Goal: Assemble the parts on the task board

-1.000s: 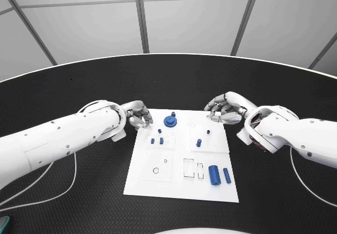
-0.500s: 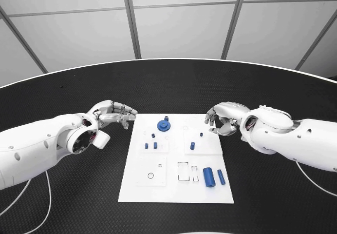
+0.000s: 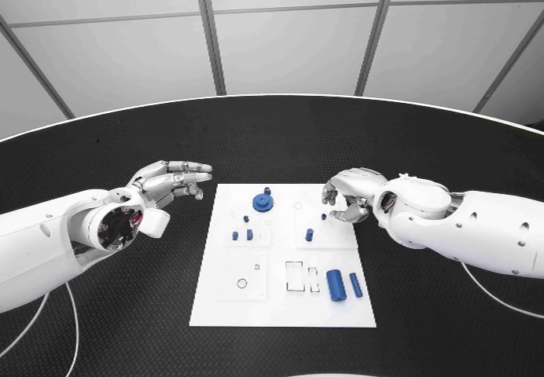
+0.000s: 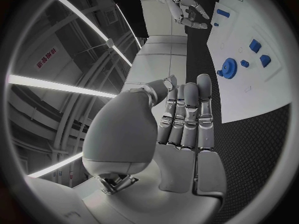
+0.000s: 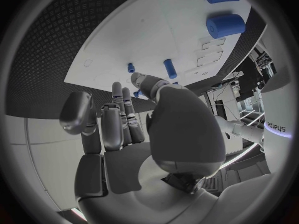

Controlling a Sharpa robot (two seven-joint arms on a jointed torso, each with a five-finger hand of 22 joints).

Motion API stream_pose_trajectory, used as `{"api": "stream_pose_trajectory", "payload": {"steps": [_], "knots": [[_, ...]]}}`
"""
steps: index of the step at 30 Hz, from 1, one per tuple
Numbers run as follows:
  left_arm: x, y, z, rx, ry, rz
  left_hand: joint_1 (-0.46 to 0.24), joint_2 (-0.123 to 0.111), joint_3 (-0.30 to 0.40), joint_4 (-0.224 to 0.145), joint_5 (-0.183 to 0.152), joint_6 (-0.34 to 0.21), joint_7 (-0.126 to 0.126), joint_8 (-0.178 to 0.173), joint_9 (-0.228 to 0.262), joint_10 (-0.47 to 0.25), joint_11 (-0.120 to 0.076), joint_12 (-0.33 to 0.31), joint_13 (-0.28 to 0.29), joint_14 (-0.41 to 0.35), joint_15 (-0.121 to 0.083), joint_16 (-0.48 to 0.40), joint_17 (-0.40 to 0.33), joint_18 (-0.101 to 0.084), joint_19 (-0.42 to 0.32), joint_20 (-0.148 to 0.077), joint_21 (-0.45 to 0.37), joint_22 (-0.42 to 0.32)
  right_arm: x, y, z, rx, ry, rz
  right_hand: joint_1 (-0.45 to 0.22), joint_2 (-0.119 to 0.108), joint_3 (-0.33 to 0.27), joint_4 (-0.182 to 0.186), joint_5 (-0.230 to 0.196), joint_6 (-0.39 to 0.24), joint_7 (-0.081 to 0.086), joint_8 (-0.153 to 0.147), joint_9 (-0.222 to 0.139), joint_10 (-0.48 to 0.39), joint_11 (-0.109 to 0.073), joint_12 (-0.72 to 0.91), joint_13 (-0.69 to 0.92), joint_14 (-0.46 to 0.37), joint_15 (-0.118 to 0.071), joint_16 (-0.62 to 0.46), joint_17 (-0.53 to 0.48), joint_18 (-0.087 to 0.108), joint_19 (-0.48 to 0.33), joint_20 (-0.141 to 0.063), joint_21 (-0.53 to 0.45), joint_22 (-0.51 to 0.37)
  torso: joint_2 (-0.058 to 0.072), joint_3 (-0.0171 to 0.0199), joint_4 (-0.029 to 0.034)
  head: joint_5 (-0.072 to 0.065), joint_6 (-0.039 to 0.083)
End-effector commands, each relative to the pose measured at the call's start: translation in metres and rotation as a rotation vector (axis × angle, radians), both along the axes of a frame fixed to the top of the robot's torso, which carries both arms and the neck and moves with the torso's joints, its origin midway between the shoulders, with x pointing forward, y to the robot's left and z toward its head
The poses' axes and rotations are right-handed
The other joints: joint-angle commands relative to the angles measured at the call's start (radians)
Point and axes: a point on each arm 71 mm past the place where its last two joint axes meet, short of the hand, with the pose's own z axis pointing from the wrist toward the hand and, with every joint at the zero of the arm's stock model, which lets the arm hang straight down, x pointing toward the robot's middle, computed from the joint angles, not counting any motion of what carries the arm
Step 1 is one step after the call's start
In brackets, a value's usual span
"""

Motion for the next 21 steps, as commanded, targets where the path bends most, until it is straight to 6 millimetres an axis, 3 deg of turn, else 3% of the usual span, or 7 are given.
{"api": "stream_pose_trajectory", "payload": {"steps": [1,4,21], "knots": [[-0.001,0.0,0.0,-0.004,-0.001,-0.001,-0.007,0.0,-0.006,0.001,-0.003,0.002,0.006,-0.006,0.001,-0.009,0.002,-0.003,-0.001,-0.009,0.001,-0.006,-0.001,0.015,-0.008,-0.003,-0.007,-0.002,0.0,0.002,-0.004,-0.005,0.012,0.003,0.013,0.001,0.007,-0.001,0.005,0.011,-0.001,0.001,0.002,0.014,-0.001,-0.006,-0.007,0.046,0.002,0.006,0.003,-0.009,0.007,0.001,0.005,0.004,0.001,0.0,-0.0007,-0.005,-0.002],[-0.001,0.0,0.001,-0.007,-0.003,0.0,-0.007,0.0,-0.006,0.001,-0.003,0.002,0.006,-0.006,0.001,-0.009,0.002,-0.003,-0.001,-0.009,0.001,-0.006,-0.001,0.015,-0.008,-0.003,-0.007,-0.002,0.0,0.004,-0.01,-0.011,0.027,0.008,0.014,0.001,0.008,-0.001,0.005,0.013,-0.001,0.001,0.002,0.016,-0.002,-0.007,-0.008,0.046,0.002,0.007,0.004,-0.009,0.007,0.001,0.007,0.006,0.001,0.0018,-0.0002,-0.005,-0.004],[-0.002,-0.001,0.001,-0.011,0.001,-0.01,-0.005,0.002,-0.007,0.0,-0.003,0.001,0.006,-0.006,0.002,-0.009,0.002,-0.003,0.0,-0.01,0.001,-0.007,-0.002,0.015,-0.008,-0.002,-0.009,-0.003,0.004,0.013,-0.018,-0.011,0.036,0.028,0.012,0.004,0.01,-0.001,0.008,0.022,-0.003,0.001,0.002,0.03,-0.003,-0.013,-0.018,0.047,0.001,0.01,0.007,-0.01,0.009,0.0,0.012,0.011,0.001,0.0016,0.0012,-0.003,-0.007]]}}
